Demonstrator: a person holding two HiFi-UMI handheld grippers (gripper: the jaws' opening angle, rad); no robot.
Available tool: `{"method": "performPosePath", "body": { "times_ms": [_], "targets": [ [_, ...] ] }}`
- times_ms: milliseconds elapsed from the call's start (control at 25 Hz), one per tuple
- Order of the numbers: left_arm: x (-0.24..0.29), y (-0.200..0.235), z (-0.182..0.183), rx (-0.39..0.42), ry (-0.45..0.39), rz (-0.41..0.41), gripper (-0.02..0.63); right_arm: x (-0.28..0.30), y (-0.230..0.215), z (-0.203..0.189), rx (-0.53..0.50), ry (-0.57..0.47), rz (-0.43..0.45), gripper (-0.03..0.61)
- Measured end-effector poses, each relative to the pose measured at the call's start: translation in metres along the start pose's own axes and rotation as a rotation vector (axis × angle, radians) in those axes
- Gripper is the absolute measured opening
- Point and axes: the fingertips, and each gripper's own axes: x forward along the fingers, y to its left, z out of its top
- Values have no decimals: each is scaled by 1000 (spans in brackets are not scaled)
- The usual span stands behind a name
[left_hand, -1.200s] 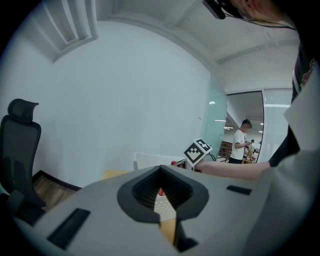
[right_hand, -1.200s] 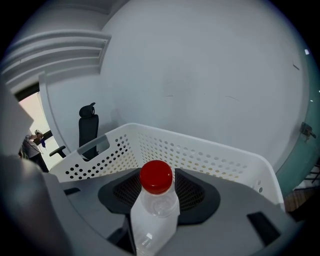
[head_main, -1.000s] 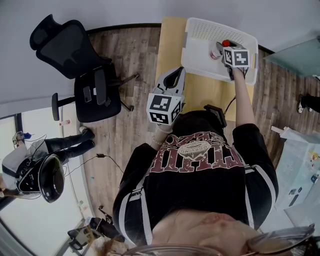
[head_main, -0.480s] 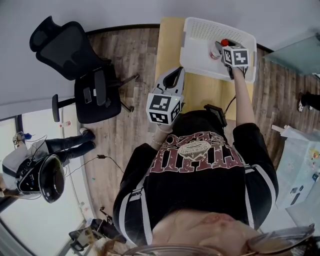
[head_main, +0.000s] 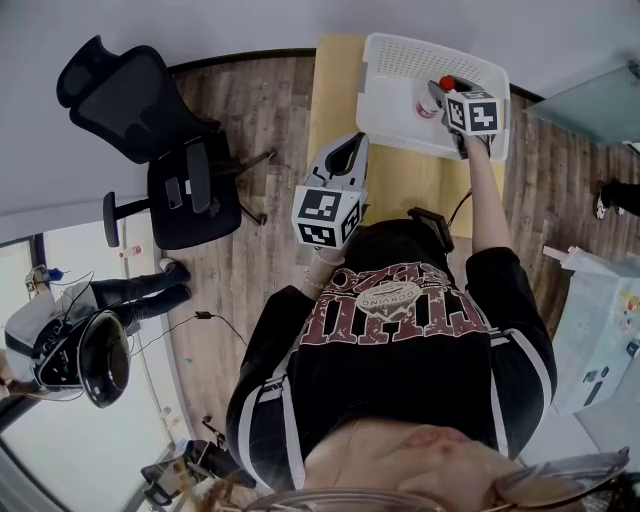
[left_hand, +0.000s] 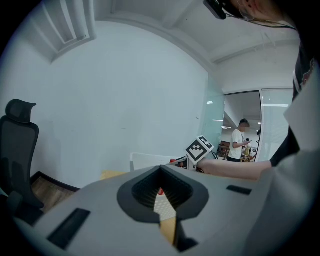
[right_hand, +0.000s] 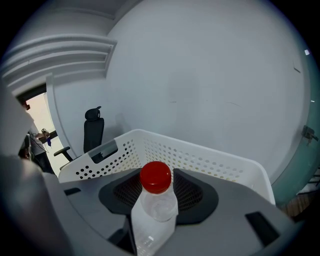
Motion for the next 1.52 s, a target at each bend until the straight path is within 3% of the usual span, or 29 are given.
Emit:
{"method": "performPosePath", "body": {
  "times_ms": [1520],
  "targets": [
    [12,-67,0,37,6,-79,48,-113,33,71,-77,-203,118,184]
  ]
}}
